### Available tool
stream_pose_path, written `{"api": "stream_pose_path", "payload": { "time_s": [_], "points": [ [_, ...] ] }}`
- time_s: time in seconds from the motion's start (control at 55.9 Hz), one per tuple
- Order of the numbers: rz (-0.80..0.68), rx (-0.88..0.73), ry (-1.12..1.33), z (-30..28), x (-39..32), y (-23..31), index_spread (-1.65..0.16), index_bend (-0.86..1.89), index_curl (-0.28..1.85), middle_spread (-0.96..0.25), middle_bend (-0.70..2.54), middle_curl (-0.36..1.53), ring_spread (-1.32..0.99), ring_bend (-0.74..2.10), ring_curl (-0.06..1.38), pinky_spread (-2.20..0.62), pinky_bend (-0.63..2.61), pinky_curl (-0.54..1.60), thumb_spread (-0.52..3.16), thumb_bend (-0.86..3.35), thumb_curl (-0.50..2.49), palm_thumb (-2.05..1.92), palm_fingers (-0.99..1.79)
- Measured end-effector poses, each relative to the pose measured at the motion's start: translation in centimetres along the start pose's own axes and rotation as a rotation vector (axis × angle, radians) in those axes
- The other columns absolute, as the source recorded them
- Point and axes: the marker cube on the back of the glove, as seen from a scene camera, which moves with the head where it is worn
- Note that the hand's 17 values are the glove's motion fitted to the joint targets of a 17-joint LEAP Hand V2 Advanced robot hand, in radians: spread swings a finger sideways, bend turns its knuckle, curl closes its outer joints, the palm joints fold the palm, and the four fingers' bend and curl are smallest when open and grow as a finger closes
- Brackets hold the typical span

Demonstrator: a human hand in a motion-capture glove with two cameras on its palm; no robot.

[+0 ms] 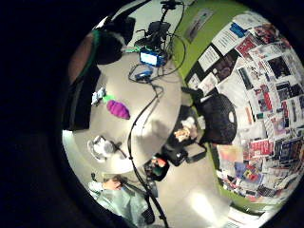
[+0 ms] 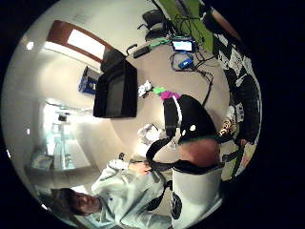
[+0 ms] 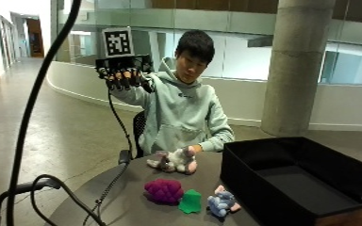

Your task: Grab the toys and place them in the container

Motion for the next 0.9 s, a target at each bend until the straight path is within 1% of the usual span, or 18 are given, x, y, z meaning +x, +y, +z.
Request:
{"api": "stream_pose_path", "payload": {
  "time_s": [0.054,0.107,0.125,0.215,0.286,0.43,0.519,0.68,0.77,0.824,0.895],
  "points": [
    [0.025,-0.052,0.009,0.0,-0.6,0.2,-0.12,0.13,0.04,-0.03,0.25,0.06,-0.09,0.32,0.07,-0.03,0.46,0.12,0.62,0.17,0.04,0.20,0.42],
    [0.031,-0.120,0.019,0.1,-1.4,0.3,-0.16,0.11,0.07,-0.04,0.24,0.09,-0.10,0.33,0.11,-0.04,0.52,0.18,0.84,0.18,0.06,0.19,0.30],
    [0.016,-0.129,0.020,0.2,-1.6,0.2,-0.17,0.10,0.07,-0.03,0.22,0.10,-0.10,0.31,0.11,-0.03,0.54,0.19,0.90,0.17,0.06,0.18,0.22],
    [-0.029,-0.135,0.026,1.1,-2.7,-0.5,-0.20,0.09,0.09,-0.03,0.19,0.13,-0.10,0.28,0.13,-0.03,0.64,0.24,1.12,0.13,0.08,0.09,0.01],
    [-0.053,-0.105,0.036,2.2,-3.6,-1.7,-0.22,0.10,0.10,-0.02,0.18,0.15,-0.09,0.26,0.13,-0.02,0.68,0.26,1.22,0.10,0.10,0.05,-0.09],
    [-0.108,-0.138,0.055,5.0,-5.1,-3.4,-0.22,0.09,0.11,-0.01,0.16,0.18,-0.08,0.23,0.14,-0.01,0.72,0.28,1.32,0.06,0.13,0.00,-0.18],
    [-0.101,-0.174,0.064,7.6,-6.0,-4.2,-0.22,0.08,0.11,-0.01,0.16,0.20,-0.07,0.21,0.16,-0.01,0.71,0.29,1.33,0.02,0.15,-0.03,-0.21],
    [-0.141,-0.191,0.026,14.0,-6.0,-5.7,-0.21,0.08,0.13,-0.01,0.15,0.21,-0.06,0.20,0.19,-0.01,0.71,0.31,1.32,-0.02,0.17,-0.03,-0.22],
    [-0.099,-0.234,0.014,18.9,-5.9,-5.4,-0.21,0.08,0.13,0.00,0.15,0.22,-0.06,0.20,0.21,-0.01,0.72,0.31,1.31,-0.03,0.18,-0.03,-0.21],
    [-0.068,-0.294,0.012,22.0,-5.8,-5.1,-0.21,0.07,0.13,0.00,0.15,0.22,-0.06,0.20,0.22,-0.01,0.72,0.32,1.31,-0.03,0.19,-0.03,-0.21],
    [-0.031,-0.365,0.015,24.5,-5.6,-5.4,-0.21,0.07,0.13,0.00,0.15,0.23,-0.06,0.20,0.23,0.00,0.72,0.32,1.31,-0.03,0.19,-0.03,-0.21]
  ]
}}
